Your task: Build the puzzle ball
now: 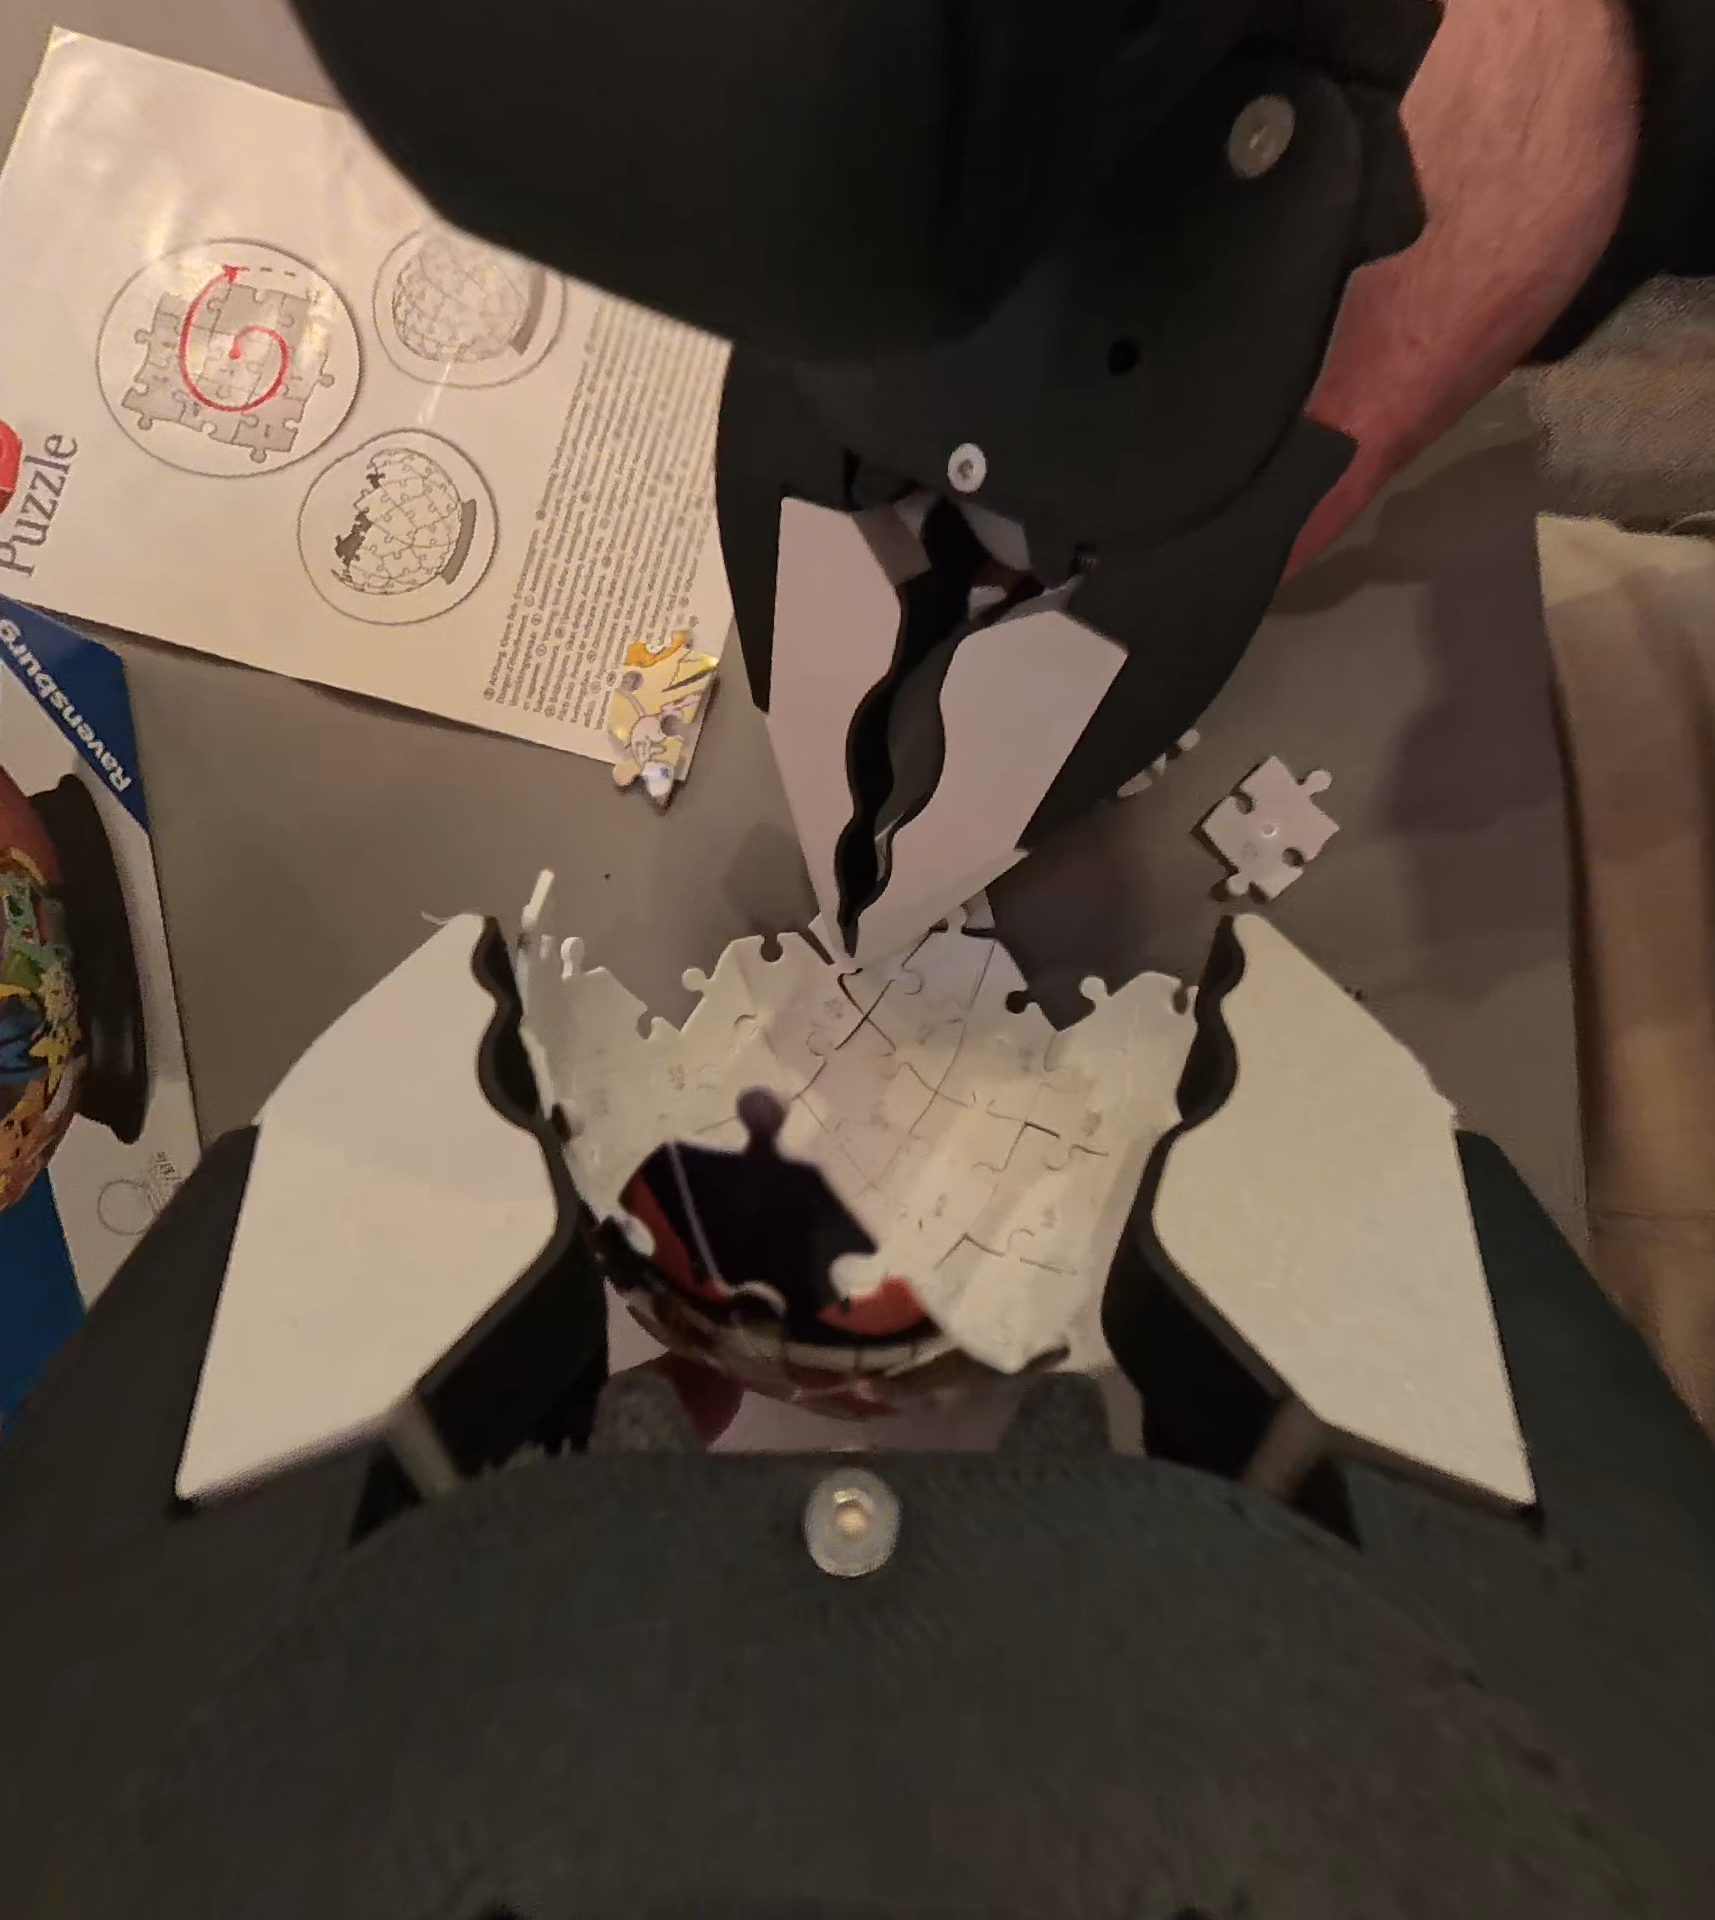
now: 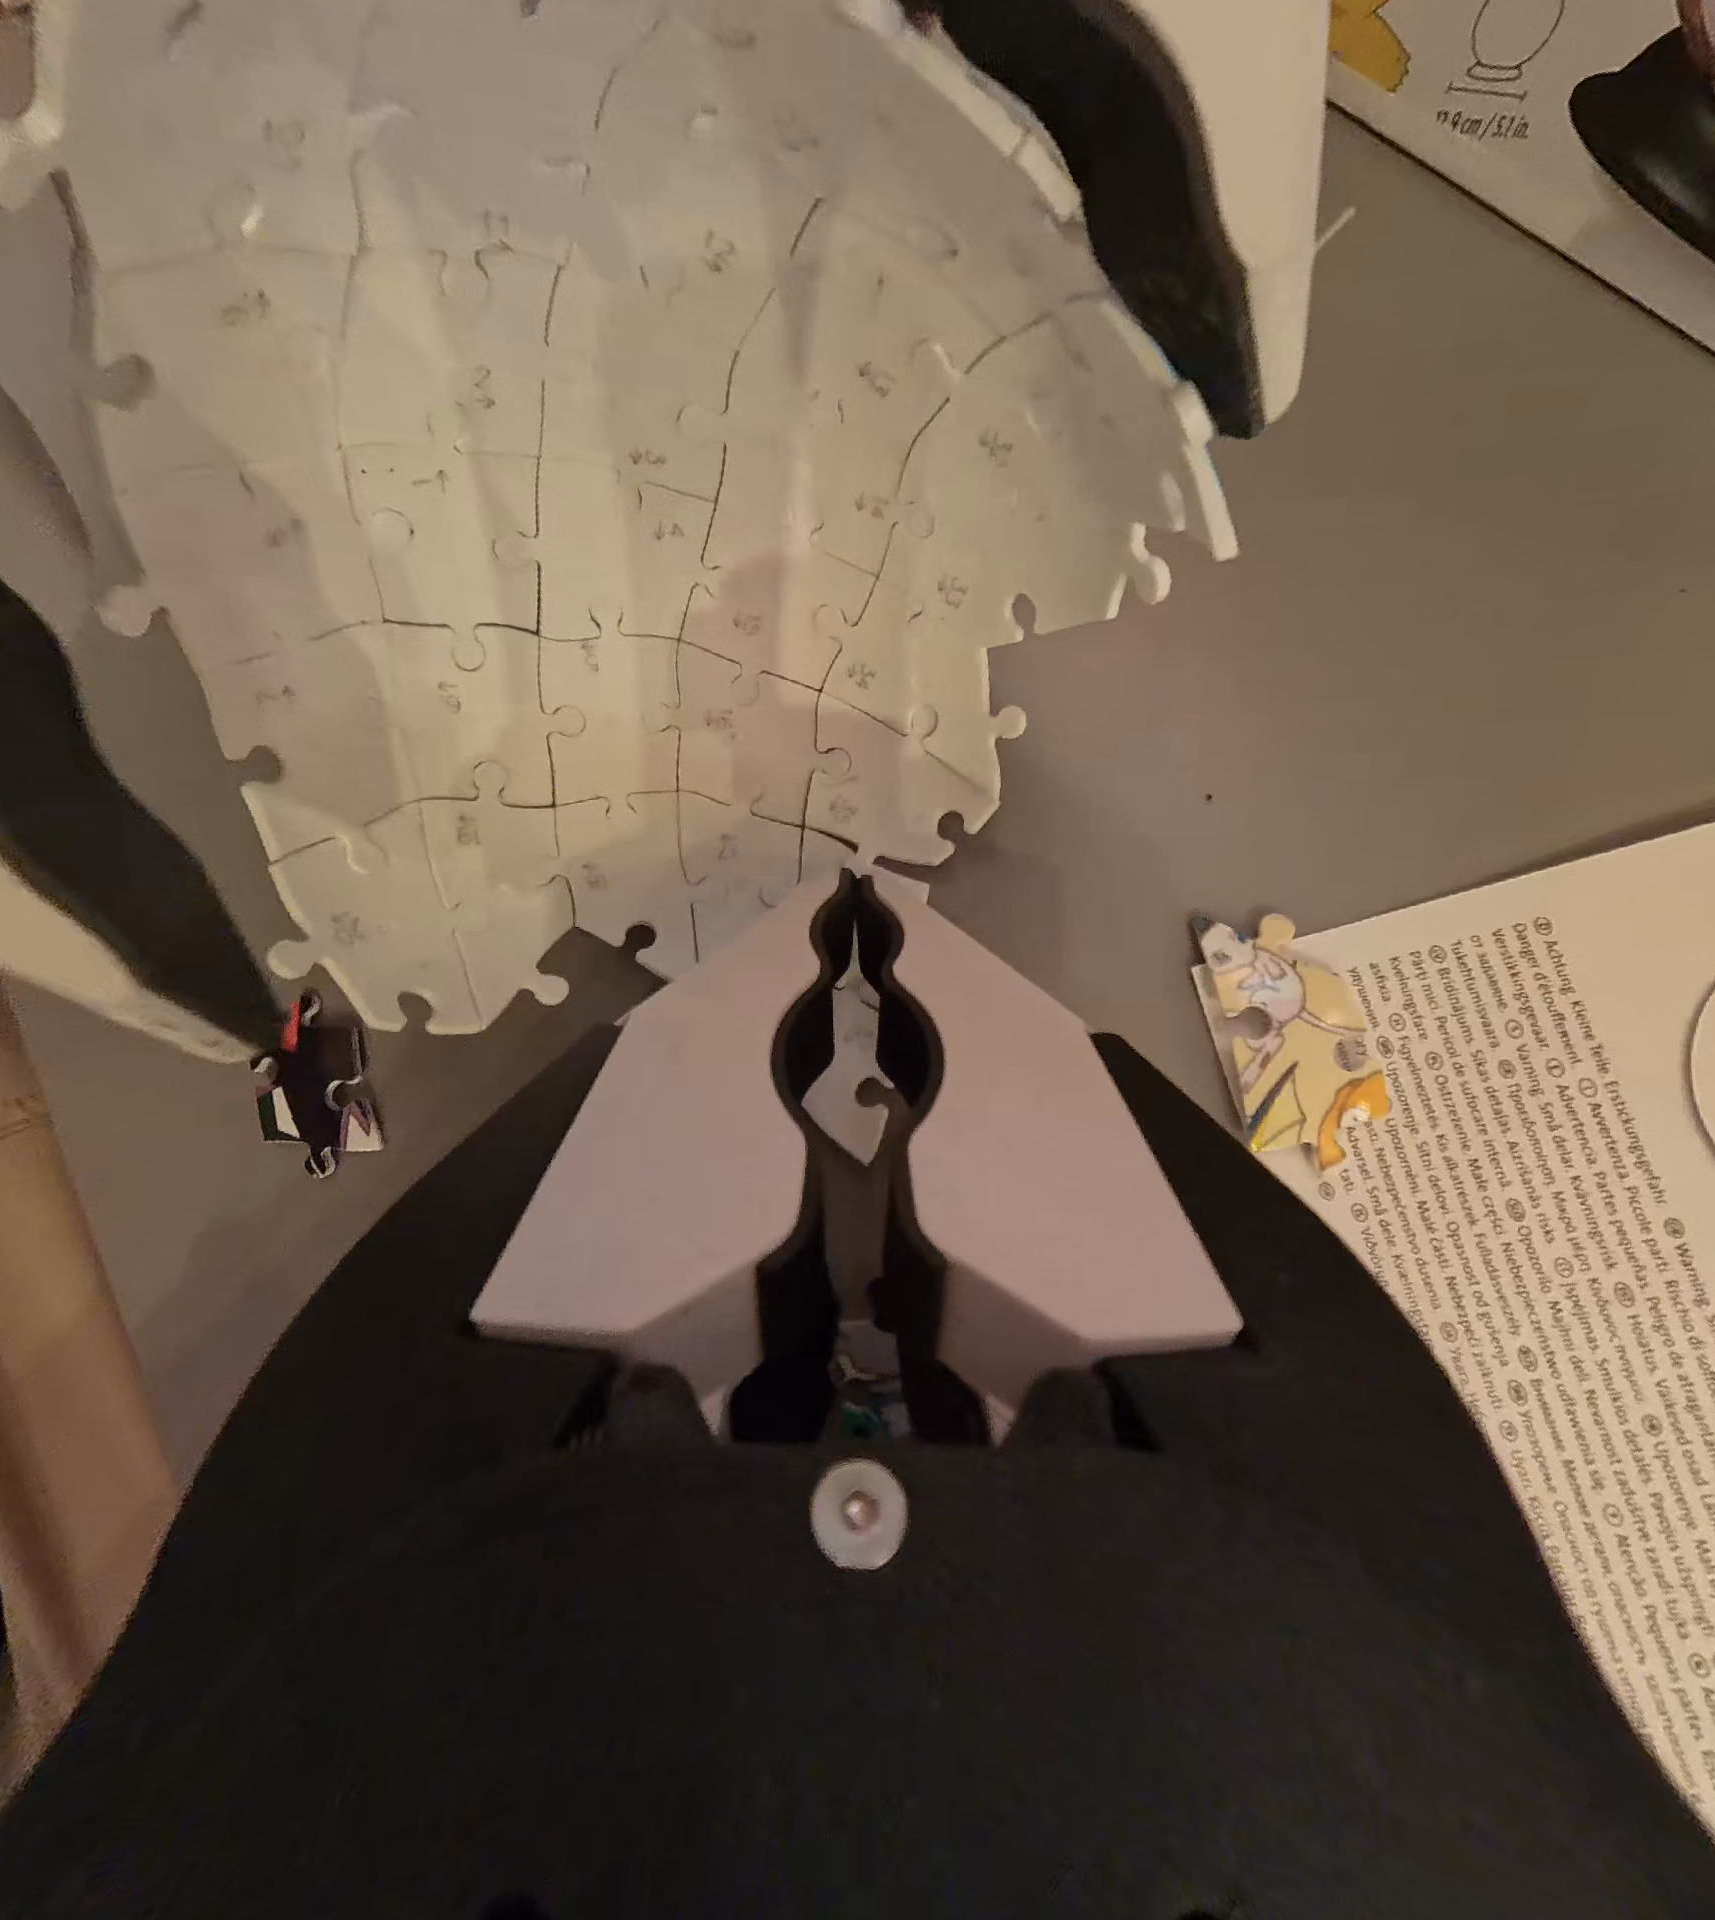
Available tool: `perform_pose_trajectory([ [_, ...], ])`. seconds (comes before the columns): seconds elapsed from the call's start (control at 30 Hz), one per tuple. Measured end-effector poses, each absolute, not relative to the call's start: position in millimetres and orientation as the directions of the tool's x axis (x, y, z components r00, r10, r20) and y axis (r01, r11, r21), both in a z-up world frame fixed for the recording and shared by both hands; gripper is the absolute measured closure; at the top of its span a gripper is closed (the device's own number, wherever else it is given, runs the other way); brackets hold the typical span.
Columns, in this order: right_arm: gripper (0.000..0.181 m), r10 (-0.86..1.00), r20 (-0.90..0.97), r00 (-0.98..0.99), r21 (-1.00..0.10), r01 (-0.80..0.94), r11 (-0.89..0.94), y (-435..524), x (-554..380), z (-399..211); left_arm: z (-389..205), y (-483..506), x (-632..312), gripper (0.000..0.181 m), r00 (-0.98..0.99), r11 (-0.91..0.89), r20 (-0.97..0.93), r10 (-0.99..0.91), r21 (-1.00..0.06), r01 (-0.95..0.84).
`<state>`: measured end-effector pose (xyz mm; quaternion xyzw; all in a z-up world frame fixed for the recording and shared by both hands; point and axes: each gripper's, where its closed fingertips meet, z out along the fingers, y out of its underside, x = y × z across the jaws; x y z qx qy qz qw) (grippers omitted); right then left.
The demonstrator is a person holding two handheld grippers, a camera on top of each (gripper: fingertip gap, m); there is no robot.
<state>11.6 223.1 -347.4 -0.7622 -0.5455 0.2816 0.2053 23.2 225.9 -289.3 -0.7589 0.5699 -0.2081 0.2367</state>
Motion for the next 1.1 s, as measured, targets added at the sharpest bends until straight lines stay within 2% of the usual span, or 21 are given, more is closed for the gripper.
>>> perform_pose_trajectory([
  [0.13, 0.181, 0.949, -0.195, 0.25, -0.622, 0.716, -0.316, 224.2, 13.5, -347.3, -288.7, 225.3, 25.2, 0.06, 0.242, -0.215, 0.034, -0.97, -0.589, -0.779],
  [0.2, 0.181, 0.947, -0.196, 0.254, -0.639, 0.7, -0.32, 226.2, 13.3, -344.4, -288.4, 225.1, 25.0, 0.068, 0.237, -0.211, 0.033, -0.971, -0.589, -0.78],
  [0.5, 0.181, 0.949, -0.204, 0.241, -0.631, 0.708, -0.316, 222.7, 14.8, -346.6, -298.5, 225.2, 24.6, 0.069, 0.242, -0.198, -0.003, -0.97, -0.566, -0.8],
  [0.67, 0.181, 0.957, -0.207, 0.203, -0.653, 0.7, -0.289, 217.5, 18.8, -327.6, -302.2, 224.5, 23.5, 0.071, 0.26, -0.219, 0.007, -0.966, -0.565, -0.796],
  [0.97, 0.181, 0.966, -0.2, 0.163, -0.566, 0.786, -0.25, 204.3, 33.7, -344.7, -302.8, 226.0, 19.4, 0.083, 0.292, -0.245, 0.001, -0.956, -0.551, -0.798],
  [1.1, 0.181, 0.976, -0.165, 0.142, -0.561, 0.801, -0.211, 202.0, 34.1, -347.3, -300.7, 228.3, 17.1, 0.096, 0.32, -0.262, -0.013, -0.947, -0.54, -0.8],
])
